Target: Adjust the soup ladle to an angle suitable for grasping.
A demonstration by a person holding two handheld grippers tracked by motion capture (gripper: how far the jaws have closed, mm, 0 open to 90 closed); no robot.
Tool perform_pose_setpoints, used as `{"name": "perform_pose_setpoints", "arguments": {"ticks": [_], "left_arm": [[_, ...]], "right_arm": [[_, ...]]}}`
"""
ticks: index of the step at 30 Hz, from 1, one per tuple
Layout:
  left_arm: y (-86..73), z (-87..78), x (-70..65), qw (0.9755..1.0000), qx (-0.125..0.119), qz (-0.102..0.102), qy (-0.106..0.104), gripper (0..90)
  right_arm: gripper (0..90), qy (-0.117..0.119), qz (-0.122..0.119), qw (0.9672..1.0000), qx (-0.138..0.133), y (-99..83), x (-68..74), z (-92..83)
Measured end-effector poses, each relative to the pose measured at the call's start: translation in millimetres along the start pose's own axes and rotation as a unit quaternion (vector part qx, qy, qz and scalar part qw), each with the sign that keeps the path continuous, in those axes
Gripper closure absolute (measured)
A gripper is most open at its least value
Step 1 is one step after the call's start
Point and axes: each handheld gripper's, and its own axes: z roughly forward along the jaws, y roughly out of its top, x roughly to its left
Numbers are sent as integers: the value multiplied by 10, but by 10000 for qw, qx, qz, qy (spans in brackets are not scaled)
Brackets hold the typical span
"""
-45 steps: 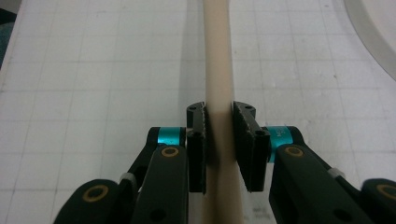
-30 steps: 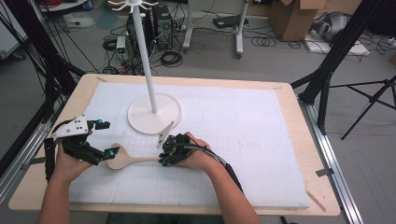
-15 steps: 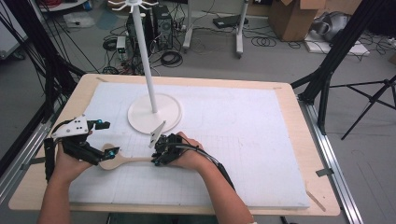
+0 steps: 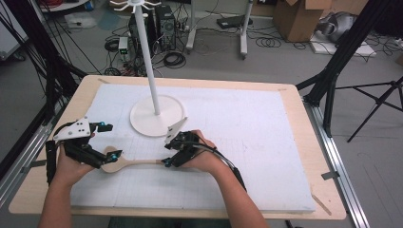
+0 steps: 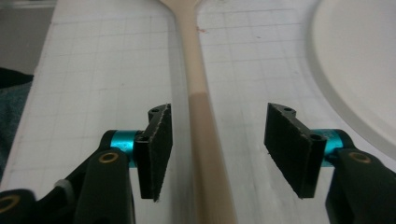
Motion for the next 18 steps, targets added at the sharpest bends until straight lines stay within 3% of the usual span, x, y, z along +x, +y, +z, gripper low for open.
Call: {"name": "perform_pose_setpoints", "arguments": {"ticks": [2,3,4,5,7,10,12,13,14,15,16,18], "left_arm": [[4,1,-5,10000,2,4,4,17],[5,5,-8,10000,-6,2,-10,17],[6,7,-9,10000,0,8,-13,17],[7,10,-13,10000,2,2,-11,17],[8,11,-14,10000,-7,2,-23,17],[10,15,-16,10000,-18,3,-34,17],[9,17,-16,10000,-10,8,-19,17],[5,18,-15,10000,5,1,-15,17],[1,18,-11,10000,23,4,-21,17],[-11,18,-5,10000,22,-22,-13,17],[-11,18,-5,10000,22,-22,-13,17],[-17,17,-1,10000,24,-28,-14,17]], "right_arm": [[363,-180,133,9995,-222,-124,19,-218],[363,-180,133,9995,-222,-124,19,-218],[331,-295,248,9986,-352,-222,41,-369],[331,-295,248,9986,-352,-222,41,-369],[296,-568,383,9964,-495,-392,78,-591],[266,-757,514,9945,-517,-510,108,-731],[236,-939,560,9919,-646,-631,145,-867],[200,-1108,682,9884,-782,-767,202,-985],[200,-1108,682,9884,-782,-767,202,-985],[173,-1267,803,9849,-862,-916,254,-1075],[173,-1267,803,9849,-862,-916,254,-1075],[157,-1333,973,9819,-933,-1058,288,-1145]]}}
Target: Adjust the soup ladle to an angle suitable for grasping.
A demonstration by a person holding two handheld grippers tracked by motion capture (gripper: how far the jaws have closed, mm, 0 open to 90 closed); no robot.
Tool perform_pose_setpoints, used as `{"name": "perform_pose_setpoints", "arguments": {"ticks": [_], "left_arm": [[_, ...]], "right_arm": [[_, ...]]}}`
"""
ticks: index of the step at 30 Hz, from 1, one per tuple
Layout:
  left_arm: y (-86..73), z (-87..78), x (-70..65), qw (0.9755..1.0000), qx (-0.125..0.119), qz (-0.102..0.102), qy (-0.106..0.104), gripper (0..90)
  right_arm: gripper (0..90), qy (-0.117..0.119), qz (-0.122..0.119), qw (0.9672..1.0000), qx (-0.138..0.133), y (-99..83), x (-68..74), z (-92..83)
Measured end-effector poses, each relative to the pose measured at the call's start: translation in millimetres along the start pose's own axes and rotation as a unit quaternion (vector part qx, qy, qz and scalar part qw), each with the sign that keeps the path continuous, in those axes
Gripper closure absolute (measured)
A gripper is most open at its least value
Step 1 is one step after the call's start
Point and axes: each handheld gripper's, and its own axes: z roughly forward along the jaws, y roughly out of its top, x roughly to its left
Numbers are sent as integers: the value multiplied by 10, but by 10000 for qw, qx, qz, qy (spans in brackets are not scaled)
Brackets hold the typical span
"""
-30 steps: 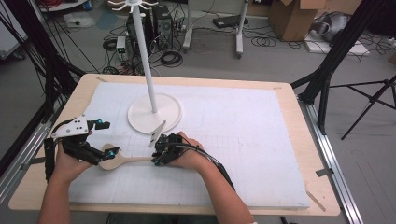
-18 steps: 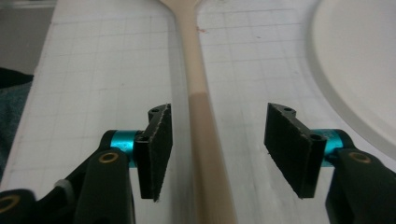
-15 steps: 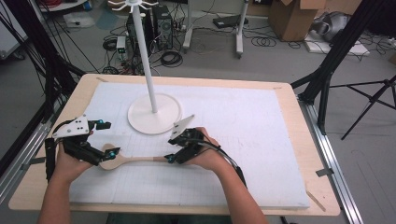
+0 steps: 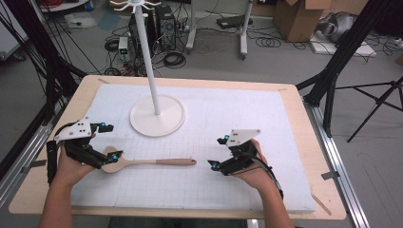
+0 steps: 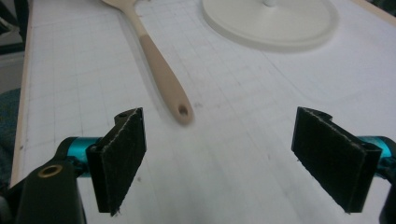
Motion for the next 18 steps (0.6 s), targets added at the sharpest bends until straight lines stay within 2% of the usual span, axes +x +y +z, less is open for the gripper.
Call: {"name": "perform_pose_setpoints", "arguments": {"ticks": [5,10,11,12,14,15,18], "left_arm": [[5,11,0,10000,63,-13,19,17],[10,27,-11,10000,55,-5,-10,17],[13,26,-11,10000,48,14,-19,17],[23,20,-16,10000,31,20,-19,17],[34,13,-19,10000,3,37,-40,17],[37,12,-20,10000,-12,44,-58,17],[41,17,-29,9999,-16,60,-88,17]], "right_arm": [[112,-277,160,9994,-151,-204,-5,-212],[99,-413,265,9983,-303,-268,-17,-326],[98,-494,285,9975,-424,-295,-23,-380],[98,-494,285,9975,-424,-295,-23,-380],[85,-527,364,9962,-591,-327,-42,-446],[65,-575,473,9946,-722,-354,-64,-504],[22,-627,590,9928,-831,-383,-89,-552]]}}
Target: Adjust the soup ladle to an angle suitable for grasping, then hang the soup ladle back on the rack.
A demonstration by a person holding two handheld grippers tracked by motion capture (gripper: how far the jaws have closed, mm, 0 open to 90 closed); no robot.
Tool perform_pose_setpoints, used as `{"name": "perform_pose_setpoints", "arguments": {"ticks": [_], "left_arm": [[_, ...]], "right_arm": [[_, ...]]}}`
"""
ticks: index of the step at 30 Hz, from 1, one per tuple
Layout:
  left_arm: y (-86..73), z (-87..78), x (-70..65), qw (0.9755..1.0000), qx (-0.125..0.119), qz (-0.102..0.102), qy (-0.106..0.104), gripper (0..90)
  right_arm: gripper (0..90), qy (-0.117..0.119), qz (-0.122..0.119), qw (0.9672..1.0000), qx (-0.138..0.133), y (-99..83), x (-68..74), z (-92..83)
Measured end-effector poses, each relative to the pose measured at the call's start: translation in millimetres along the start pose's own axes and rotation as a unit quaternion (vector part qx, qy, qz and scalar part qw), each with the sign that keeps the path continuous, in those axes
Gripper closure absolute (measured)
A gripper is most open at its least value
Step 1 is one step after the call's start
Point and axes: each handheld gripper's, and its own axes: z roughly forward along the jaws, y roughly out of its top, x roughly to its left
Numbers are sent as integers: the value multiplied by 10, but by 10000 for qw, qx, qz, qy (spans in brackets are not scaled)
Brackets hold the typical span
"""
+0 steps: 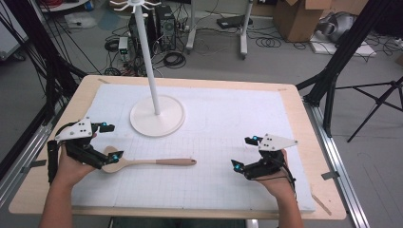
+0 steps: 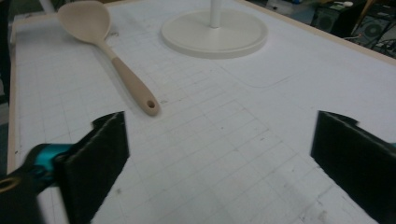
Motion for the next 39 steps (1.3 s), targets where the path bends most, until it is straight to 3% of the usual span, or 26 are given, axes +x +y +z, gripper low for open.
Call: {"name": "perform_pose_setpoints", "arguments": {"ticks": [8,13,25,39], "left_arm": [[-3,55,-27,10000,39,-8,-51,17],[17,50,-40,10000,33,50,-74,17],[28,51,-44,9999,20,57,-94,17],[55,154,-78,9995,129,97,-268,17]], "right_arm": [[2,-150,240,9994,-191,-75,-102,-114],[2,-180,250,9992,-261,-64,-106,-148],[3,-71,214,9997,-19,-58,-97,-55],[3,-70,242,9997,11,-69,-125,-60]]}}
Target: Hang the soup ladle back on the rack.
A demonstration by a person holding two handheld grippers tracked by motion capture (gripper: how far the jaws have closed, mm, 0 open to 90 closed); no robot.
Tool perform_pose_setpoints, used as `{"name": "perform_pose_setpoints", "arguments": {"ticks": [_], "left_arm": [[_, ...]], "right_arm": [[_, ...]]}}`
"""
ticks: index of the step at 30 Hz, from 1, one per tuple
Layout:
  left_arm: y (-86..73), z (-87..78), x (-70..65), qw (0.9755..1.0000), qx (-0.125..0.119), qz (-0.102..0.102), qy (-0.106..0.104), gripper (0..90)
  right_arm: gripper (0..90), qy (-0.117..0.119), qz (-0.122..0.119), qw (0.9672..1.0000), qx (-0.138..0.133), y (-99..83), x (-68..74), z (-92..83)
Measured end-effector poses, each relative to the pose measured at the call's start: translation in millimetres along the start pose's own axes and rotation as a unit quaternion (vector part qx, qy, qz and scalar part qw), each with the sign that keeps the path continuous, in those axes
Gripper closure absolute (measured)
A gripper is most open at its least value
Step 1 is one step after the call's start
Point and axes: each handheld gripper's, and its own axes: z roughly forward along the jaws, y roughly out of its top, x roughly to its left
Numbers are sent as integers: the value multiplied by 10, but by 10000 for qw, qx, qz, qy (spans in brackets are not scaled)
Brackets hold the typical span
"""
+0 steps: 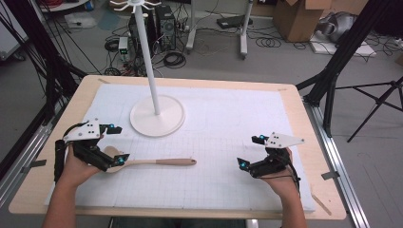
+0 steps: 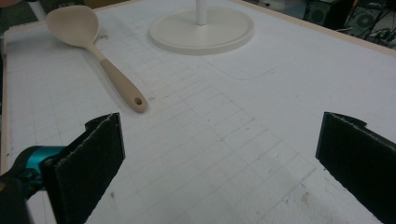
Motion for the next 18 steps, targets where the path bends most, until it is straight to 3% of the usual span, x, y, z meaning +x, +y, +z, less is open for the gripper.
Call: {"name": "perform_pose_setpoints", "arguments": {"ticks": [8,18], "left_arm": [[75,238,-94,9991,361,136,-195,17],[204,510,-107,9962,718,212,-452,17]], "right_arm": [[3,21,48,10000,10,-25,-17,-2],[3,32,69,10000,-1,-27,-29,-6]]}}
